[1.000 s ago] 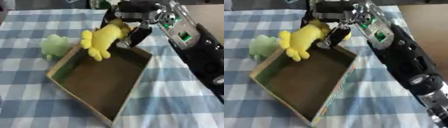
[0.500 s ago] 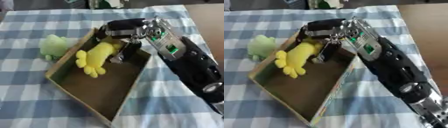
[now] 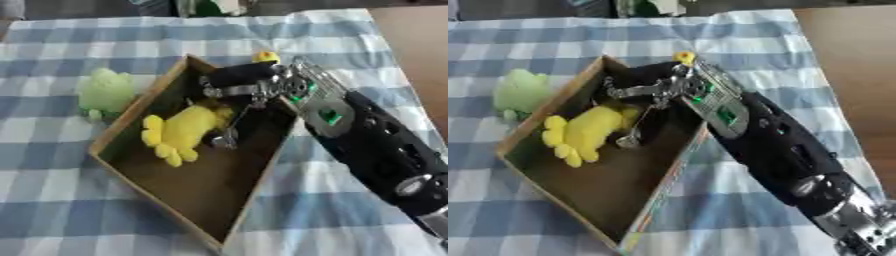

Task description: Pick up objects on the table and place them in the box.

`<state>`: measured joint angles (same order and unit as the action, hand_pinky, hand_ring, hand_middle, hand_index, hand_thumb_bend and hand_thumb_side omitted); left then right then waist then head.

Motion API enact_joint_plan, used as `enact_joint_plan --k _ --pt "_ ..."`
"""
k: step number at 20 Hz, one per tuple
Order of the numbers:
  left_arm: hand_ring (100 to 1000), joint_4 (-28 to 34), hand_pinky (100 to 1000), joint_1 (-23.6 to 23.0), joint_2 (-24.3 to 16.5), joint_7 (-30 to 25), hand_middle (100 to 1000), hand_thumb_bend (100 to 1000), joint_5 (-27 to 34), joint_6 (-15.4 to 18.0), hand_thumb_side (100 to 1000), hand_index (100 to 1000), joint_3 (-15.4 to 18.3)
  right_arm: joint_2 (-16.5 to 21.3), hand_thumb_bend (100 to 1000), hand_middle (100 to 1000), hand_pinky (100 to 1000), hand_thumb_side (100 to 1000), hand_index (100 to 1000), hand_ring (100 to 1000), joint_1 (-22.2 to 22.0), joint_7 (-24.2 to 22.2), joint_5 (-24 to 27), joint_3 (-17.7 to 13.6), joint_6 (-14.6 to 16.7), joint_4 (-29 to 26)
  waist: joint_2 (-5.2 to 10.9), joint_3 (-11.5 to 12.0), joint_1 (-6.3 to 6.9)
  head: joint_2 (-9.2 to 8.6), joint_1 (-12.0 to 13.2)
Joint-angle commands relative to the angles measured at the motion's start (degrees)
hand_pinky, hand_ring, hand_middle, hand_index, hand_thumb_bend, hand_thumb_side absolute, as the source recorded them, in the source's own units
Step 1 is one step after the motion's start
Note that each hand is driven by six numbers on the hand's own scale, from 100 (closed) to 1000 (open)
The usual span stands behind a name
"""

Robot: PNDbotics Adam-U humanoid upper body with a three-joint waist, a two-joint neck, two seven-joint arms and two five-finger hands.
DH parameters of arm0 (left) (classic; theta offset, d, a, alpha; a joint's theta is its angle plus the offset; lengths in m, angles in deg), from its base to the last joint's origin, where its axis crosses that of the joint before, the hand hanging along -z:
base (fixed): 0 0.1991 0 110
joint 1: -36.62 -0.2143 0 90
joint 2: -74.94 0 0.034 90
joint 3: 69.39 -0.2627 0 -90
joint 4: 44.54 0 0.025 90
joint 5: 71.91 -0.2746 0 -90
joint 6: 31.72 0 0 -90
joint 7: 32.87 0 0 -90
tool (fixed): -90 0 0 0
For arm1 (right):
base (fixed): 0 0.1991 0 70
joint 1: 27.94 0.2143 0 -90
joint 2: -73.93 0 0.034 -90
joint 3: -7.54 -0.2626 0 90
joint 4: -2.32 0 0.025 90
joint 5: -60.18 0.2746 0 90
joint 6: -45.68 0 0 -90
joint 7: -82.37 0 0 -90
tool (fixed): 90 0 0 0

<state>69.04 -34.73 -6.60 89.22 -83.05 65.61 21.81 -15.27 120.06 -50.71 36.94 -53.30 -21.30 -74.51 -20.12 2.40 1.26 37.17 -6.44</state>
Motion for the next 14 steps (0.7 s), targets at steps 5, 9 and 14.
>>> enact_joint_plan --k 5,9,14 --pt "546 1.01 470 0.41 -0.30 -0.06 567 100 -0.02 -0.10 695 793 -0.10 0.41 492 842 870 425 914 884 1.18 -8.89 -0.35 -0.56 12.37 0.29 1.18 0.05 -0.09 -0.83 0.02" --pt "546 1.01 470 0.34 -0.27 -0.05 568 100 -0.01 -0.19 695 793 -0.11 0.78 548 865 882 423 932 904 1.66 -8.89 -1.24 -1.31 14.69 0.86 1.24 0.03 -0.12 -0.89 0.10" --pt "547 1.01 470 0.21 -0.24 -0.01 568 100 -0.03 -0.27 695 793 -0.07 1.86 554 862 881 464 930 902 2.59 -8.89 0.38 -4.91 15.38 -0.22 1.33 -0.07 -0.10 -1.05 0.25"
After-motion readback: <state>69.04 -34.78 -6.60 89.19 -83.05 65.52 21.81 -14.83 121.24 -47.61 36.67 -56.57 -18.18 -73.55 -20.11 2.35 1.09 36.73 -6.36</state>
